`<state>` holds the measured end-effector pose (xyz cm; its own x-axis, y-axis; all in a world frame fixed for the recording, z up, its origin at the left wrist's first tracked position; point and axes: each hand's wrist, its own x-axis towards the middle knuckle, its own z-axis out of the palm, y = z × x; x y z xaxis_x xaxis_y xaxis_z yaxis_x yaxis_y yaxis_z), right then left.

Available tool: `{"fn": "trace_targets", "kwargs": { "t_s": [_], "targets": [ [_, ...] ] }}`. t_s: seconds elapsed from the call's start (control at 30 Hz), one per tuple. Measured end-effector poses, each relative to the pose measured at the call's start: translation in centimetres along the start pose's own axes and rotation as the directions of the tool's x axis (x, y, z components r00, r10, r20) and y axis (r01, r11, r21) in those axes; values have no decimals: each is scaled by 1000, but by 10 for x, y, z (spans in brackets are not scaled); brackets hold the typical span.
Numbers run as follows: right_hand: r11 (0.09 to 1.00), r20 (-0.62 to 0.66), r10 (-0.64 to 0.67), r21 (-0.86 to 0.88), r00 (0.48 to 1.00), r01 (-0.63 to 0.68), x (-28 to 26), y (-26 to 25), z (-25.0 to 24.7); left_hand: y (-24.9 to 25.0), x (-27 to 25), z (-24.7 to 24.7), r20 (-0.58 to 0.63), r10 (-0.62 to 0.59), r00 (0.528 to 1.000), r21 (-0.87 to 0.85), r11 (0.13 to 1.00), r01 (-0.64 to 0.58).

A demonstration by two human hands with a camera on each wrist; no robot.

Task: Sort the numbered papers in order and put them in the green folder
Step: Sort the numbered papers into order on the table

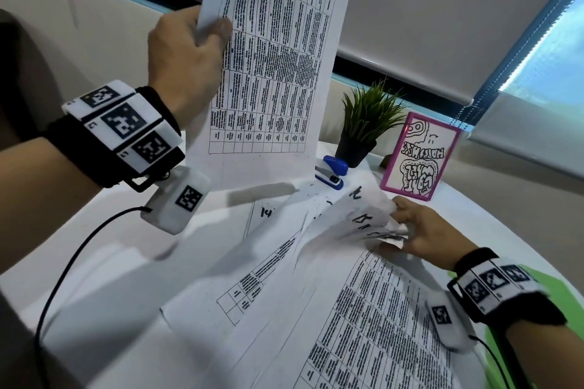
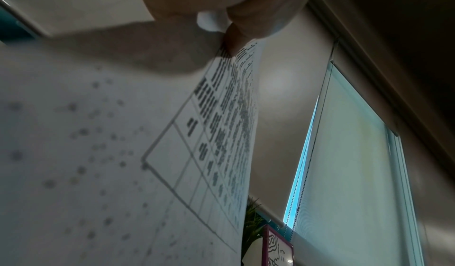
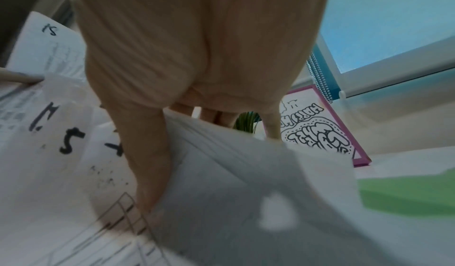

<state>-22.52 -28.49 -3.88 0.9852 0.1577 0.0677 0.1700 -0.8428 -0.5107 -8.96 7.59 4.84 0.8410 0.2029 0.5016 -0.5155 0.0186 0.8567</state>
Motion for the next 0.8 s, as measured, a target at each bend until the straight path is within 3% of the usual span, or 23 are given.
{"fn": "trace_targets", "kwargs": {
  "t_s": [0.17, 0.3, 0.37, 0.53, 0.67, 0.8],
  "targets": [
    [997, -85, -78, 24, 993, 80, -27, -9, -13, -1, 3, 9, 28, -41, 999, -136, 990, 44],
    [990, -159, -88, 93, 983, 104, -47, -18, -23, -9, -3, 37, 4, -251, 968, -146, 957, 249],
    [986, -164, -79, 135, 983, 101, -54, -24, -26, -18, -17, 55, 67, -333, 940, -82, 938, 338],
    [974, -195, -110, 173, 975, 145, -65, -38, -29, -37, -59, 86, 202, -245, 948, 149, 965, 218],
    [963, -223, -95, 224, 970, 146, -76, -46, -30, -49, -57, 95, 131, -225, 965, 163, 966, 203],
    [965, -201, -85, 229, 976, 131, -81, -46, -33, -51, -59, 98, 162, -198, 967, 118, 977, 180]
  ]
}}
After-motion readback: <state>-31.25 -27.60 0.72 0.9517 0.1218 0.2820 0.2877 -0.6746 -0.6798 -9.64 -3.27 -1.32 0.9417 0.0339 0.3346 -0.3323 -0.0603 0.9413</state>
